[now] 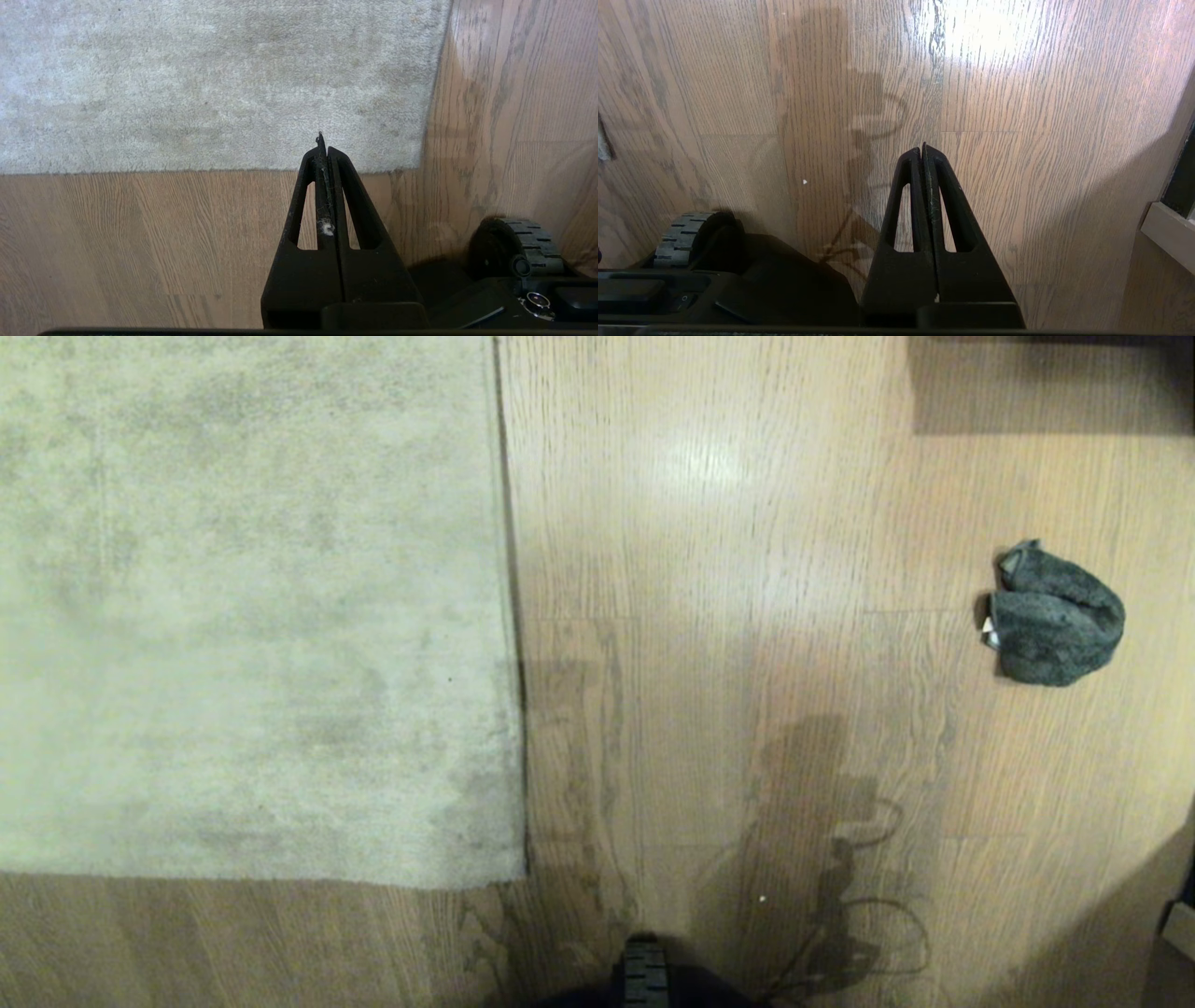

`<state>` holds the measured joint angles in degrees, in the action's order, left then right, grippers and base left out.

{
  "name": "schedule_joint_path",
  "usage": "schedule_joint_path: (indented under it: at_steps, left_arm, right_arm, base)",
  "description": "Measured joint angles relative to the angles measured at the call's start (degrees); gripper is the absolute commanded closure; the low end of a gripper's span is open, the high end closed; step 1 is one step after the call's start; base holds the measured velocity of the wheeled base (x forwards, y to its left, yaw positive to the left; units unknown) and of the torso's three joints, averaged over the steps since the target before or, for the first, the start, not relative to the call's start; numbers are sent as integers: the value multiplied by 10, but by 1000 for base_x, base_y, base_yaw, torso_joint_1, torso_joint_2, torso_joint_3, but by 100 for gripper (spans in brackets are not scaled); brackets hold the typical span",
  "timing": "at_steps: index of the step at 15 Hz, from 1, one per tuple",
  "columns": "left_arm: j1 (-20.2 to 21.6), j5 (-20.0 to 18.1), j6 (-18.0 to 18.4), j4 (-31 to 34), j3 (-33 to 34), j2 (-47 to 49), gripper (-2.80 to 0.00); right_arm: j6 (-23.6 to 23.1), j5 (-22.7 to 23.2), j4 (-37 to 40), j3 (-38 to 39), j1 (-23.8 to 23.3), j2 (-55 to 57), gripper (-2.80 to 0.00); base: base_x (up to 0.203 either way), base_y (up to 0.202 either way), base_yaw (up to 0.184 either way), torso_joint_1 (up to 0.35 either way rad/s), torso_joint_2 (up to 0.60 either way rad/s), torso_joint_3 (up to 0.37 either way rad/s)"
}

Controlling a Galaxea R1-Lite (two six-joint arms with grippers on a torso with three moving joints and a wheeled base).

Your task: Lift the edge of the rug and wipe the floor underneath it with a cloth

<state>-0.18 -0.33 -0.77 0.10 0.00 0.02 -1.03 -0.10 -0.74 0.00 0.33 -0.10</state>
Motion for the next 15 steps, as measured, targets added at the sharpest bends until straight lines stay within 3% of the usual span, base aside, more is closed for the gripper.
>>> schedule_joint_path:
  at_steps: [15]
  left_arm:
    - [0,0,0,0,0,0,0]
  right_arm:
    - [0,0,0,0,0,0,0]
  base:
    - [0,0,0,0,0,0]
